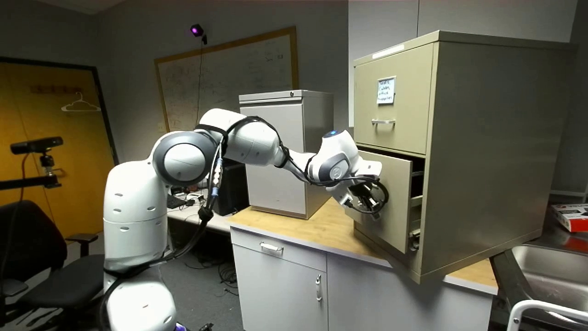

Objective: Open the bottom drawer of the cabinet to the right.

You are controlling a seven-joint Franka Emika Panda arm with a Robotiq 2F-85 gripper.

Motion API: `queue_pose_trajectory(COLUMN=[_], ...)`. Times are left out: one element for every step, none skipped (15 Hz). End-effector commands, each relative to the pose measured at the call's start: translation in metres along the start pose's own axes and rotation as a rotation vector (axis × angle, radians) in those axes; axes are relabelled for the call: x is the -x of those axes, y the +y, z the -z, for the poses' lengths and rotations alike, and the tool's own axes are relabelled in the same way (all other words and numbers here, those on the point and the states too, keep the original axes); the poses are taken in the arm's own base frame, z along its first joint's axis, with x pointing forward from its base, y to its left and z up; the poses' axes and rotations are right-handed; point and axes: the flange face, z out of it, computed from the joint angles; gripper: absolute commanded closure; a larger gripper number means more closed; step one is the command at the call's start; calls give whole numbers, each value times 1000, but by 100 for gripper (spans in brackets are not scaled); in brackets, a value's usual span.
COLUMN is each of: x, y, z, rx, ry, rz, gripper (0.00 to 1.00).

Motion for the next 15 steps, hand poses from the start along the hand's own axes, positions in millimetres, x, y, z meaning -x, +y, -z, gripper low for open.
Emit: queue_pose_trajectory(x=[62, 67, 71, 76, 81, 85, 89, 93, 99, 106, 100, 115, 102, 88, 75], y=[23, 28, 34, 38, 42, 47, 52, 59, 61, 62, 57, -5, -19, -25, -27], z=[-24, -24, -25, -24, -24, -23, -24, -24, -26, -30, -32, 1, 10, 10, 19], rx=[14, 6, -10, -29, -54, -78, -104, -128, -151, -164, -174, -272, -287, -289, -288], ry=[-74, -50, -23, 7, 39, 72, 107, 140, 169, 192, 212, 178, 176, 162, 144], rz=[-167, -225, -280, -332, -384, -436, -488, -537, -584, -625, -656, -501, -498, -488, -473], gripper=[95, 95, 95, 95, 95, 95, 95, 95, 95, 95, 95, 95, 95, 95, 95])
